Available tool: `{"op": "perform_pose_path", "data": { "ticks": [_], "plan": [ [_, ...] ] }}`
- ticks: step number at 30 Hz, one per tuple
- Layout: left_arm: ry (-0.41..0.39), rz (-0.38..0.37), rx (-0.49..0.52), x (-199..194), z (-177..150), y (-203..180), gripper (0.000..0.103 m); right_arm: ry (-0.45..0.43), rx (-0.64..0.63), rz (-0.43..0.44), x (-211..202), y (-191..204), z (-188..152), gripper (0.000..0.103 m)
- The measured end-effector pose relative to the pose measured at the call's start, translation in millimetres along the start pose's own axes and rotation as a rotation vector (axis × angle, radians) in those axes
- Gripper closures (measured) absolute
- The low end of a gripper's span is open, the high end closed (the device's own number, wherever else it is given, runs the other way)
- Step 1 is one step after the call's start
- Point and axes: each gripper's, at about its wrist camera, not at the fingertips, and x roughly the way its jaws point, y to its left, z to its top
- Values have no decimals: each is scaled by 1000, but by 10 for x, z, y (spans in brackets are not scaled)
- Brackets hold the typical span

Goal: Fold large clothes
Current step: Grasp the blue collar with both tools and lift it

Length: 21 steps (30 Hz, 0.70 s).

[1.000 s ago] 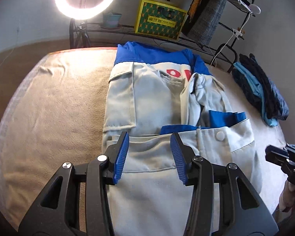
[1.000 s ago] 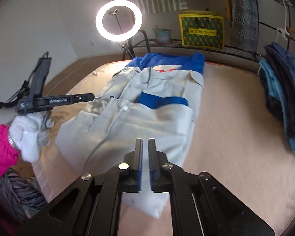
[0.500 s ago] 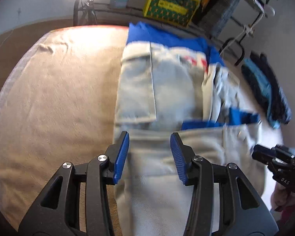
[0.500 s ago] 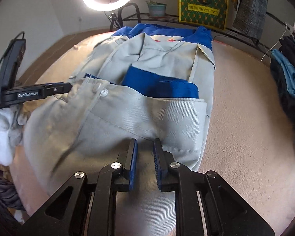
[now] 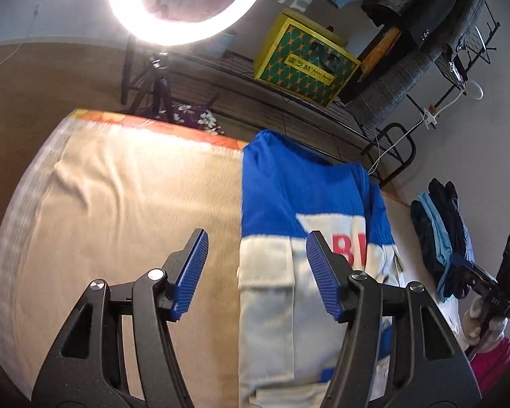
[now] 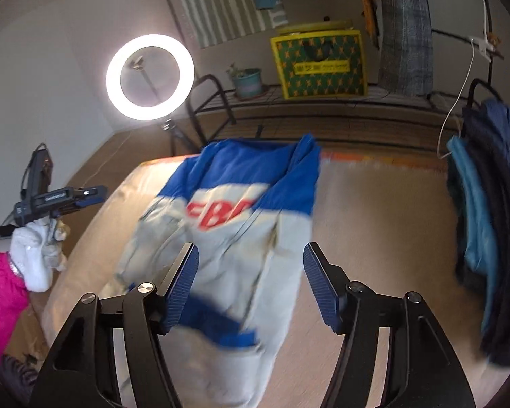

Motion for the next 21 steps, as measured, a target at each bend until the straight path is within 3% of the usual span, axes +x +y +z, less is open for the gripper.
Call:
{"op": "perform_pose_path", "data": {
  "ticks": [8, 17, 21],
  "plan": [
    [57, -56, -75, 814, 538, 127, 38, 43, 75, 51, 756, -487, 574, 39],
    [92, -29, -34, 1657, 1020, 59, 37, 73, 168, 76, 1653, -920, 962, 39],
    [145, -3, -27, 2035, 1178, 54, 37, 109, 184, 86, 1985, -1005, 1065, 39]
  ]
}}
